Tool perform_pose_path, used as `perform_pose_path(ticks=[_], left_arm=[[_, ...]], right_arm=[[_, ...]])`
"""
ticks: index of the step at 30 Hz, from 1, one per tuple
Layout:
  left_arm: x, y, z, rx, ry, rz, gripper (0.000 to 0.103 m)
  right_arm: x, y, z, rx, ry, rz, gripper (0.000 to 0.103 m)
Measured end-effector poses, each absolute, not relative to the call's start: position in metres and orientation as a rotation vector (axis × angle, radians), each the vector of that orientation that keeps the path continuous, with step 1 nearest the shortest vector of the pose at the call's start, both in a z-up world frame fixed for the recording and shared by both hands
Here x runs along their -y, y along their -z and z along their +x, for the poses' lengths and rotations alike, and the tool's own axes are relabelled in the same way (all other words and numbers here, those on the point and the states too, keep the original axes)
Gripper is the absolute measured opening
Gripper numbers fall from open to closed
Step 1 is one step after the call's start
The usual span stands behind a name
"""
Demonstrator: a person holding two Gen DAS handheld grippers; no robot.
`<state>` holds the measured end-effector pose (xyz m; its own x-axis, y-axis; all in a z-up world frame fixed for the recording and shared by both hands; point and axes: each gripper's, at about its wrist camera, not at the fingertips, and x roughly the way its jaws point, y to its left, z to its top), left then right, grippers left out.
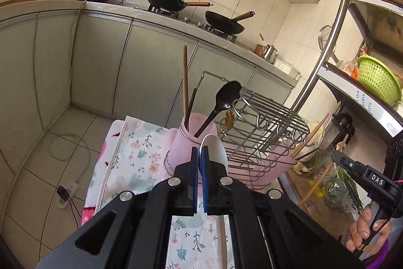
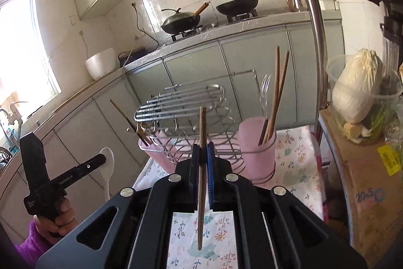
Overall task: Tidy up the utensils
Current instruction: 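Lift the white spoon over the pink cup while the right tool carries the chopstick there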
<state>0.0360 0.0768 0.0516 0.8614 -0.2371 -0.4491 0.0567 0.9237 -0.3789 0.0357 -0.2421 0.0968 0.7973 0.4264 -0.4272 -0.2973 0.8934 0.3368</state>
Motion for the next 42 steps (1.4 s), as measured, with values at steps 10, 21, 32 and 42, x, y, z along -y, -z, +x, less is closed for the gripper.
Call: perform_pose_path(ticks=[10, 21, 32, 42], left_arm=[[-0.078, -0.054, 0.040, -0.498, 0.161, -0.373, 0.002], [-0.077, -0.082, 0.050, -0.415, 0.158, -0.365, 0.002], [-0.072, -0.112, 0.064, -0.309, 0.151, -0.359, 0.002], [-0.069, -0.122, 0.076, -0.219, 0.073, -0.341, 0.002]], right_arm=[[0.260, -0.171, 0.047, -0.337, -0.319, 0.198, 0.006], [0.269, -0.193, 0.058, -0.258, -0.255, 0.192, 0.006], [0.268, -0.197, 0.076, -0.221, -0.186, 0.133, 0.006], [0.266, -0.160, 0.100, -0.315, -0.196, 0.154, 0.006]])
